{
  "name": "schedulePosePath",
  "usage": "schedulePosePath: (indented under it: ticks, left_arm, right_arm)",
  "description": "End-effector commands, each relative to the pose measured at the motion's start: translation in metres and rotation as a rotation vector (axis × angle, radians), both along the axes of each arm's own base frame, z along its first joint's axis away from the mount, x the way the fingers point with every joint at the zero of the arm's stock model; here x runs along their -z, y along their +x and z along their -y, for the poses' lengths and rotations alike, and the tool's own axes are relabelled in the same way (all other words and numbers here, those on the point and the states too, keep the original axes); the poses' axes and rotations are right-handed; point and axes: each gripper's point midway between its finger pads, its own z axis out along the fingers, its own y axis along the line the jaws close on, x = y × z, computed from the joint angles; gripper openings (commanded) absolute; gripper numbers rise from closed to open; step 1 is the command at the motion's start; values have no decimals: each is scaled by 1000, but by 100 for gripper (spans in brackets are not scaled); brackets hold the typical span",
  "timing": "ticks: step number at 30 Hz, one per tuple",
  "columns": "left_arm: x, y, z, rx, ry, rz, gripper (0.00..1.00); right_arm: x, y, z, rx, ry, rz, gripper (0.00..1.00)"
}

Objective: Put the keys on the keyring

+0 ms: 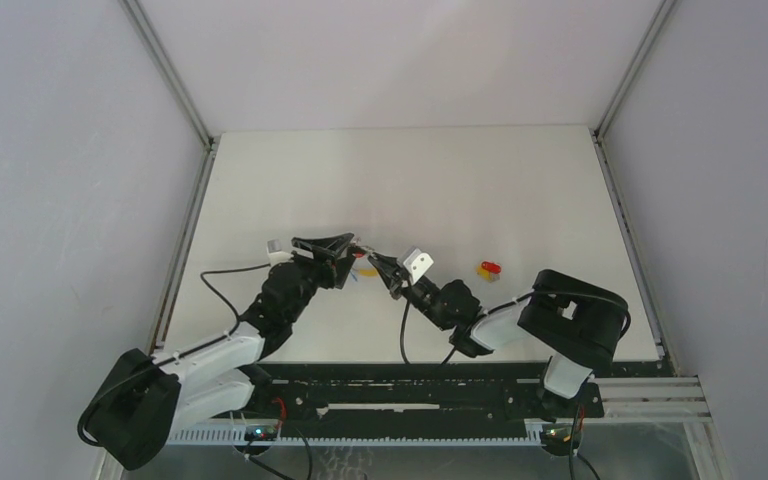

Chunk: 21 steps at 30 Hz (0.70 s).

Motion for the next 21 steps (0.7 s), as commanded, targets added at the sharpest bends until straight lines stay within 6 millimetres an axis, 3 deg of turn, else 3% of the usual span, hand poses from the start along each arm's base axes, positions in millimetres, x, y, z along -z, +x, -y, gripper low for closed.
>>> schedulePosePath:
  ticks: [1,16,21]
  left_arm:
    - [-17,3,-2,-16,-97,59,67]
    - [-43,0,-11,-48,-202,151,40]
    - [-42,1,-13,-52,-180,159,18]
  right_arm:
    - [-24,-17,-11,-56,91,43,0]
    - [5,-38,-19,-111,27,12,1]
    - [13,-43,-18,-126,6,3,8]
